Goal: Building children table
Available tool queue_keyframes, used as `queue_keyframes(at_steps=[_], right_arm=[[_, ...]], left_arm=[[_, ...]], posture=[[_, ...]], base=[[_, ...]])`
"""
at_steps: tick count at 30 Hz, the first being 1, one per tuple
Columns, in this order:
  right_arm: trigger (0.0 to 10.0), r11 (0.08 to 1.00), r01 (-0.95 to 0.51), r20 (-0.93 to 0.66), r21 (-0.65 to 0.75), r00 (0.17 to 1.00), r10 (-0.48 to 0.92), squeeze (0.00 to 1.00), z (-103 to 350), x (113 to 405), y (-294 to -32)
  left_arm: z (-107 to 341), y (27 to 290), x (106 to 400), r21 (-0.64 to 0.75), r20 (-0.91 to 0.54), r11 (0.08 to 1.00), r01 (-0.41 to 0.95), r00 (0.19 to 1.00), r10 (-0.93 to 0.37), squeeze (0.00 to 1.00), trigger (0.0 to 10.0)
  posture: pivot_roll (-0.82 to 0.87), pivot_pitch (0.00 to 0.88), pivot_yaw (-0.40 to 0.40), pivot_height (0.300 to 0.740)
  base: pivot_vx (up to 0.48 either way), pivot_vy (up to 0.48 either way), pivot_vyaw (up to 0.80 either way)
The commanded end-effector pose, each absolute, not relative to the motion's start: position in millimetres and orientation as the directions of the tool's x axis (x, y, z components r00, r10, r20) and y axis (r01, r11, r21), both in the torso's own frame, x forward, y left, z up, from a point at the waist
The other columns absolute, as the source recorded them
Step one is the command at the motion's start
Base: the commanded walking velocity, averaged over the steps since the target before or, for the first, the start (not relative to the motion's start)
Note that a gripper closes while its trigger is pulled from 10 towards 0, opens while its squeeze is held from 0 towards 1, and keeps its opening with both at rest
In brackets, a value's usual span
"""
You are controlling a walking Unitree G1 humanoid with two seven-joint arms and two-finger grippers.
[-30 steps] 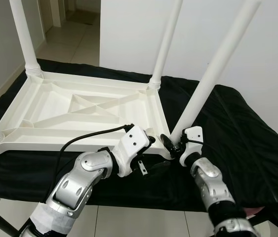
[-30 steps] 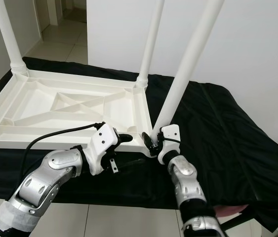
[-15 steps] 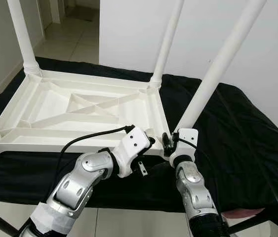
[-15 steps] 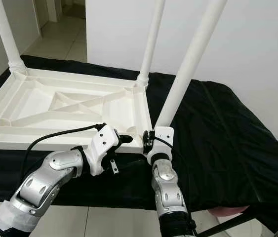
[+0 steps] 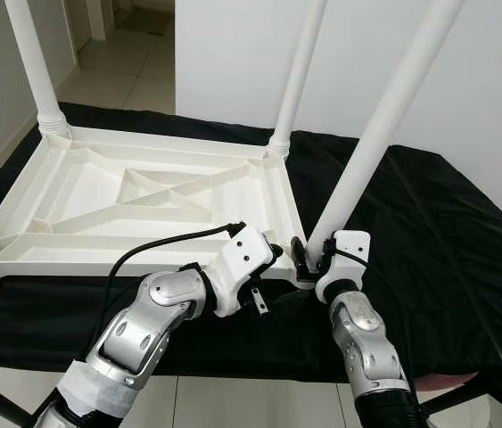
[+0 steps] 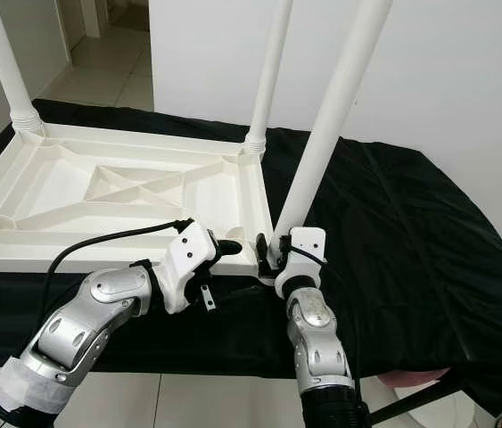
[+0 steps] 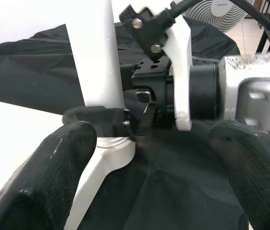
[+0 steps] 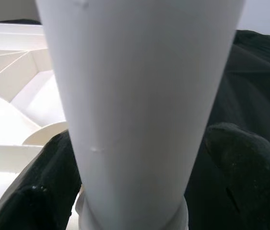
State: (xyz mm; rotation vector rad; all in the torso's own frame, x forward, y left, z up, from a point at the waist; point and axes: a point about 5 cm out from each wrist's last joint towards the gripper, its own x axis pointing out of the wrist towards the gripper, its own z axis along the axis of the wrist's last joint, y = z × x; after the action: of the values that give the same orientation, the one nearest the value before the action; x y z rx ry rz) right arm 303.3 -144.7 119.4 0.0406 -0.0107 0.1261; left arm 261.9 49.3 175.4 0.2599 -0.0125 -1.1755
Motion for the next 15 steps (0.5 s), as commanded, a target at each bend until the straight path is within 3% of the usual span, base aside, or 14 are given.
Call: queue_keyframes(at_steps=[1, 5, 10, 15], right_arm=[[10.0, 0.989, -0.137, -0.004, 0.050, 0.991, 0.137, 0.00, 116.1, 303.2, -148.8], [10.0, 0.912, -0.409, 0.002, -0.036, 0.912, 0.409, 0.00, 115.0, 306.4, -160.8], [10.0, 0.871, -0.487, 0.001, -0.068, 0.873, 0.489, 0.00, 117.0, 311.8, -163.2], [10.0, 0.820, -0.567, 0.004, -0.076, 0.823, 0.569, 0.00, 121.8, 320.4, -160.6]], left_arm=[[175.3, 47.9, 262.5, 0.213, -0.128, 0.349, 0.913, 0.380, -0.916, 0.00, 10.0], [173.8, 45.1, 258.6, 0.206, -0.130, 0.335, 0.920, 0.365, -0.922, 0.00, 10.0], [171.0, 42.0, 255.5, 0.184, -0.131, 0.329, 0.926, 0.355, -0.926, 0.00, 10.0], [166.2, 42.3, 261.2, 0.171, -0.117, 0.387, 0.906, 0.409, -0.905, 0.00, 10.0]], posture=[[0.00, 0.000, -0.107, 0.740], [0.00, 0.000, -0.098, 0.740], [-0.01, 0.000, -0.096, 0.740], [0.00, 0.000, -0.102, 0.740]], base=[[0.000, 0.000, 0.00], [0.000, 0.000, 0.00], [0.000, 0.000, 0.00], [0.000, 0.000, 0.00]])
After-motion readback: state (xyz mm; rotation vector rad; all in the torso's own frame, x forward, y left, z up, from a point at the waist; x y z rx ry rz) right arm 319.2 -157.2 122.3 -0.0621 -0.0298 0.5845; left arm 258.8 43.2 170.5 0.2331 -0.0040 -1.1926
